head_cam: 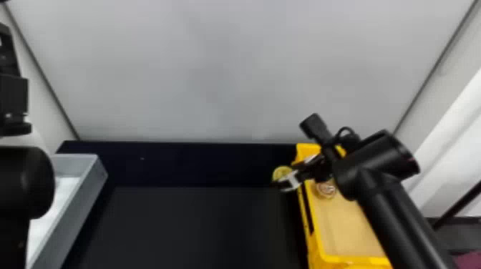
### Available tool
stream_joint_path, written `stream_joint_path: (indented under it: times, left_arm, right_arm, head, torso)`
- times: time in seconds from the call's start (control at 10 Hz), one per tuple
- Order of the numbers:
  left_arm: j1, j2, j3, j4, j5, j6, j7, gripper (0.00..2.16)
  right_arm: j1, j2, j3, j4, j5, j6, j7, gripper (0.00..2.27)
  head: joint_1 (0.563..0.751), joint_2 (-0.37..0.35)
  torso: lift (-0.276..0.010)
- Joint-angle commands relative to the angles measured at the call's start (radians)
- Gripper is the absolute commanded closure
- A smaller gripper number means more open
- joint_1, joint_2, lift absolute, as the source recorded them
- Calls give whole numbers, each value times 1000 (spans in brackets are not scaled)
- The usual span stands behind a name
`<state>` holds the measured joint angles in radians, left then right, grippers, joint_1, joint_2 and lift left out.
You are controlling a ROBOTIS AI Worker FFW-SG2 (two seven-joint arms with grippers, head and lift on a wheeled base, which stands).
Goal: Pick up the round yellow can and place it in the yellow rectangular box
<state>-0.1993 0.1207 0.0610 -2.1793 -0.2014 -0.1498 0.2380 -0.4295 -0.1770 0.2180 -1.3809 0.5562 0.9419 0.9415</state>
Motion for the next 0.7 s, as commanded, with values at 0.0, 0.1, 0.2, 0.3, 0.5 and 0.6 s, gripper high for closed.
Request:
stream_joint_path:
  times: [0.0, 0.1, 0.2, 0.3, 0.5, 0.6]
  left_arm:
    - [-2, 4, -4, 0, 0, 4, 0, 45]
    - [-2, 4, -7, 0, 0, 7, 0, 45]
    - [-3, 4, -9, 0, 0, 9, 0, 45]
    - [-5, 4, -10, 0, 0, 9, -2, 45]
    - [-8, 7, -15, 0, 0, 13, -2, 45]
    - [-12, 7, -15, 0, 0, 13, -2, 45]
  right_arm:
    - [-5, -15, -77, -76, 48, 36, 10, 678]
    - [-9, -22, -91, -96, 73, 46, 13, 679]
    - [-11, -27, -111, -98, 84, 45, 13, 679]
    - [-11, -33, -134, -98, 90, 40, 13, 678]
    - [0, -44, -195, -95, 105, 33, 10, 678]
    - [9, -42, -226, -92, 107, 28, 1, 678]
  head:
    - [694, -56]
    - [694, -56]
    - [694, -56]
    - [694, -56]
    - [694, -56]
    - [694, -56]
  torso:
    - [0]
    - [0]
    - [0]
    - [0]
    - [0]
    - [0]
